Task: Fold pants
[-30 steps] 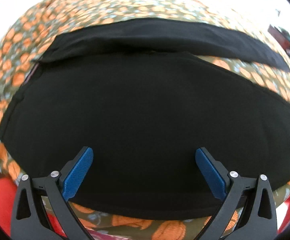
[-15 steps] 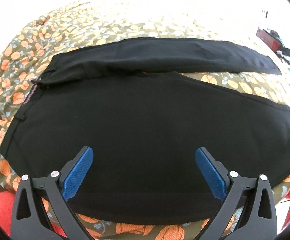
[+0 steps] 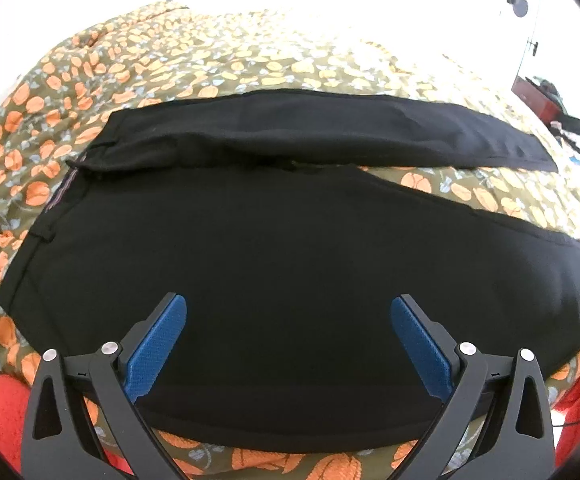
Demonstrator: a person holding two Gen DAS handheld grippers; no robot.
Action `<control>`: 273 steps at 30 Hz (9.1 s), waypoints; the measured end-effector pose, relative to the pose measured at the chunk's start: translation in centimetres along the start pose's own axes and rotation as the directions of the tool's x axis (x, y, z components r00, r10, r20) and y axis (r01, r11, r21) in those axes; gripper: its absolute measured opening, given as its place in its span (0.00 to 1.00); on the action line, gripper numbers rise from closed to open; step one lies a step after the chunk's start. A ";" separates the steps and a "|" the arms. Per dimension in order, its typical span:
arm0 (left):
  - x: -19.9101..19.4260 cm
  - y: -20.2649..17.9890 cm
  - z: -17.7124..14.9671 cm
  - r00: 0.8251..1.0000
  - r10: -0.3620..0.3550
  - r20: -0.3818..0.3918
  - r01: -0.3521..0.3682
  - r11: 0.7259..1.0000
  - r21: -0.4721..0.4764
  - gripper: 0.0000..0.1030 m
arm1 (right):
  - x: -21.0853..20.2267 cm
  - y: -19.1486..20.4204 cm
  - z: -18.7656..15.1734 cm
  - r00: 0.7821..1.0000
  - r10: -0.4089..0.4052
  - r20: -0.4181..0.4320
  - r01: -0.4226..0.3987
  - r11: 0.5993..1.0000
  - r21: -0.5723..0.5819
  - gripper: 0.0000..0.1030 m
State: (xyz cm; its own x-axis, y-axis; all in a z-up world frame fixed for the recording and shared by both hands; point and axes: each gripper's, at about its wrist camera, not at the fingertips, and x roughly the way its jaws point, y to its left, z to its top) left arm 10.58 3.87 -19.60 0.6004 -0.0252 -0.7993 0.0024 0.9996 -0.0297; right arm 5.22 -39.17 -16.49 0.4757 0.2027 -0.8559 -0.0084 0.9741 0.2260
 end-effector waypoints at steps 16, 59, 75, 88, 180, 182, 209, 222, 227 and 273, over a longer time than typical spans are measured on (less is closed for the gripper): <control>1.0 1.1 0.1 1.000 0.002 -0.023 -0.003 1.000 -0.023 0.99 | 1.8 2.4 0.7 0.999 0.036 -0.036 -0.038 0.998 -0.044 0.86; 6.7 6.0 15.6 0.978 0.167 0.128 -0.140 0.971 -0.194 0.99 | 13.0 15.3 22.8 0.918 0.383 -0.101 -0.387 0.922 -0.023 0.91; 9.5 6.8 11.1 0.967 0.254 -0.011 -0.254 0.967 -0.031 0.99 | 19.0 -17.2 29.6 0.998 0.054 -0.023 -0.052 0.995 0.079 0.91; 6.6 3.9 10.1 0.966 0.258 -0.031 -0.259 0.965 -0.041 0.99 | 19.9 -27.3 35.8 0.974 -0.209 -0.086 0.223 0.950 0.218 0.33; 12.0 7.3 6.9 0.978 0.207 0.005 -0.204 0.964 -0.170 1.00 | 8.5 -3.9 -0.4 0.996 -0.046 0.079 0.058 0.986 -0.158 0.98; 12.0 7.3 6.9 0.978 0.207 0.005 -0.204 0.964 -0.170 1.00 | 8.5 -3.9 -0.4 0.996 -0.043 0.080 0.055 0.986 -0.156 0.98; 12.0 7.3 6.9 0.978 0.208 0.004 -0.204 0.964 -0.170 1.00 | 2.4 -14.0 0.4 0.934 0.253 0.251 -0.331 0.876 0.350 0.84; 12.0 7.3 6.8 0.978 0.207 0.006 -0.202 0.964 -0.172 1.00 | 5.6 -22.4 1.4 0.961 0.065 0.269 -0.254 0.597 0.761 0.14; 12.2 7.6 7.4 0.971 0.214 -0.104 -0.232 0.952 -0.201 1.00 | 2.8 -20.1 3.9 0.959 0.023 0.284 -0.206 0.742 0.638 0.05; -1.2 4.6 -1.5 0.906 -0.401 -0.137 0.328 0.868 -0.373 0.09 | -0.7 -23.4 -1.0 0.999 -0.027 -0.035 0.041 0.879 0.476 0.05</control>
State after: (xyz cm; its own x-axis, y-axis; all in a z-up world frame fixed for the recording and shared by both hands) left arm 8.69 8.46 -19.68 0.4337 -0.4257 -0.7942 -0.0999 0.8533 -0.5118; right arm 4.19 -62.02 -21.71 0.4445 0.1794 -0.8776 0.4304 0.8164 0.3849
